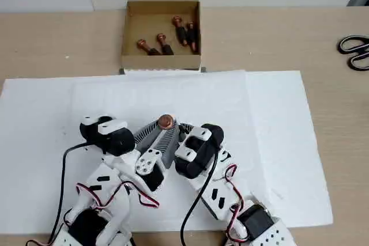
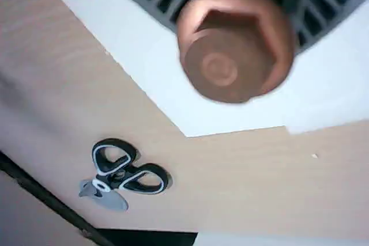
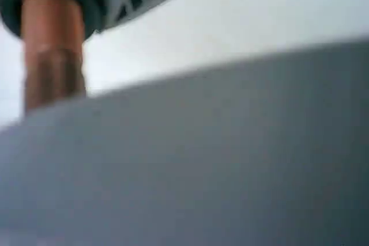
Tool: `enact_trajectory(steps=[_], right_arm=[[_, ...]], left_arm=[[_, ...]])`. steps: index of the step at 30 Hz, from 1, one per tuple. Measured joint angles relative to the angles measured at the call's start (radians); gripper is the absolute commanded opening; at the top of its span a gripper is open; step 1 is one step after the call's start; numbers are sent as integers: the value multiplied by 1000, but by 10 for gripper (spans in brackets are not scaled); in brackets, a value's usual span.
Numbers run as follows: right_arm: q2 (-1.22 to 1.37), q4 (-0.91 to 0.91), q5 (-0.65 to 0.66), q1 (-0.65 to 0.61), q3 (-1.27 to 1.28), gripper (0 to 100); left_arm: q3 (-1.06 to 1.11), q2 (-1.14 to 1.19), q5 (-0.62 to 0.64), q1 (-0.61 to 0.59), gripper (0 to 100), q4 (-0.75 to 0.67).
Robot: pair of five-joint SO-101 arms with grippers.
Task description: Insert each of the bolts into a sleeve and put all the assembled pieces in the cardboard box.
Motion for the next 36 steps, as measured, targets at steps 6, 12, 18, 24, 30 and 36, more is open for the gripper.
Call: enact_trajectory(steps=[6,12,18,24,30,36], right_arm=[[-3,-2,9,-43,0,4],[-3,-2,25,-51,0,4],[-2,-2,28,-52,0,4],[0,0,28,-60,0,4],[5,3,28,-72,0,4],[5,3,60,-72,0,4]], left_arm=[[8,2,0,-28,7,25],[15,3,2,-48,7,31],[61,2,2,-48,7,58],[57,0,2,-48,7,101],[49,-6,-41,-32,7,170],[49,-8,-54,-31,11,170]])
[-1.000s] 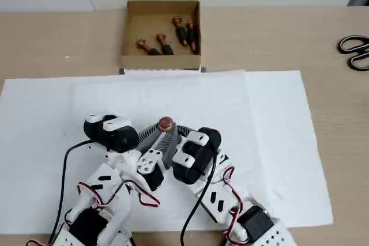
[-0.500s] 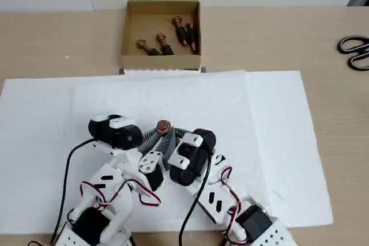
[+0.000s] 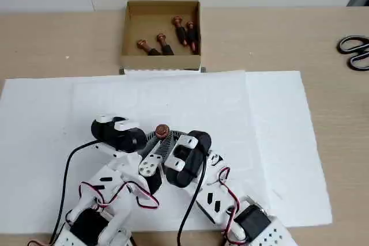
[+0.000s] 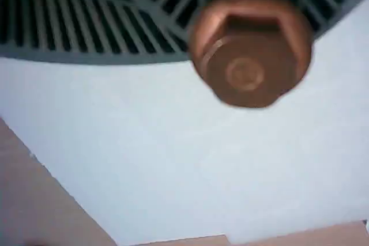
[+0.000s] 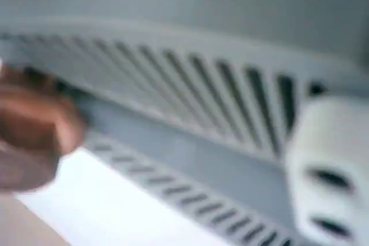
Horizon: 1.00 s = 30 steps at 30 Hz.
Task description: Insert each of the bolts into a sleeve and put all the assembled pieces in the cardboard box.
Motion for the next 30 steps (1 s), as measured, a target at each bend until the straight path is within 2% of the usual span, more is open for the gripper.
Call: enact_trajectory(steps=[5,12,20,26,30], right_arm=[[0,0,3,0,0,4],[0,0,3,2,0,4],[0,0,6,2,2,4],[0,0,6,-2,2,4],[0,-2,6,-6,2,4]], left_arm=[[0,0,0,0,17,0],[0,0,0,0,144,0],[0,0,-3,-3,148,0],[2,0,-101,-86,148,0],[3,0,-121,-101,148,0]])
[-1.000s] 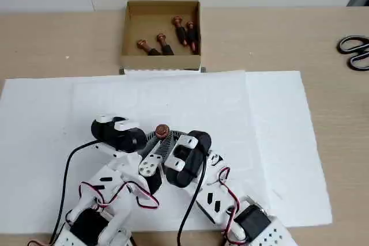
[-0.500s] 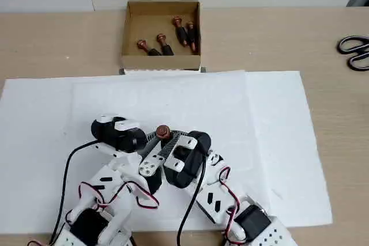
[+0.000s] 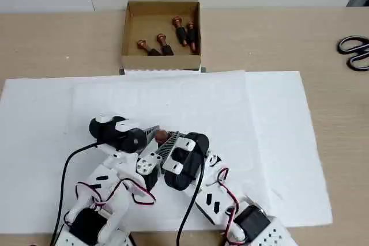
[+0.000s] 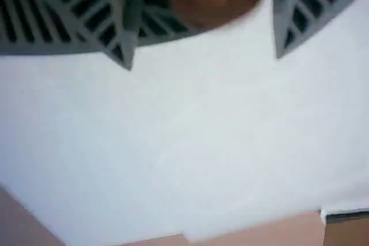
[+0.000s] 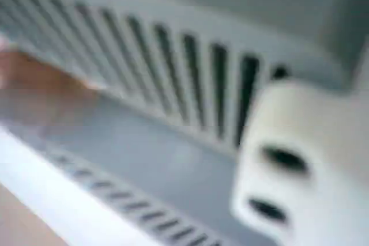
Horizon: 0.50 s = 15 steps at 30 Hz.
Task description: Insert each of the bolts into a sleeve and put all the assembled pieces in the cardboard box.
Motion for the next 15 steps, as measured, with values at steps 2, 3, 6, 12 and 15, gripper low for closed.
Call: enact_trajectory(steps=[2,3,6,12,15], right_arm=[[0,-2,0,-2,0,4],[0,-5,0,-2,0,4],[0,-6,0,-3,0,4],[-5,-28,3,-3,0,4],[-5,-37,6,-3,0,4]], left_arm=[[-3,0,0,0,148,0],[-3,0,0,0,148,0],[-14,0,0,-3,148,0],[-71,9,-2,-9,85,11],[-98,11,-2,-11,6,12]])
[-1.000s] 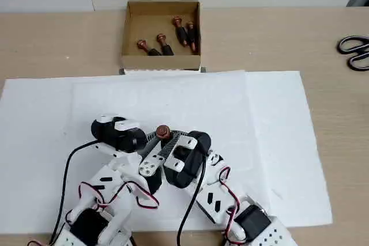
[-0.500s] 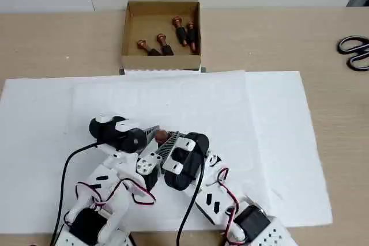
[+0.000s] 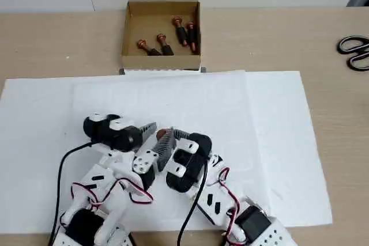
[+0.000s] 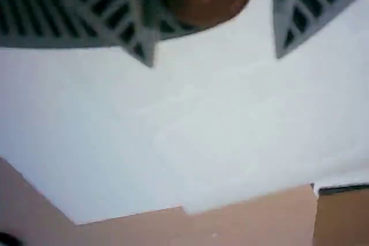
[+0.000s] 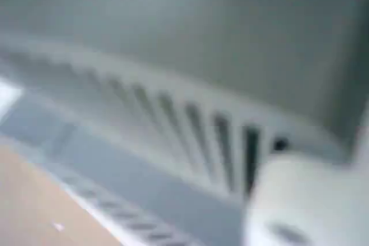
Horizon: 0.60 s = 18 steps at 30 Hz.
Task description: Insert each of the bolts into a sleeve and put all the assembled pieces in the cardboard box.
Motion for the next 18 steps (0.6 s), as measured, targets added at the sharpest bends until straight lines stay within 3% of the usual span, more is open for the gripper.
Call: enact_trajectory(steps=[13,18], right_arm=[[0,11,0,2,0,4],[0,12,0,2,0,4]], left_arm=[[-26,0,-3,-6,6,0],[-26,0,-5,-103,6,0]])
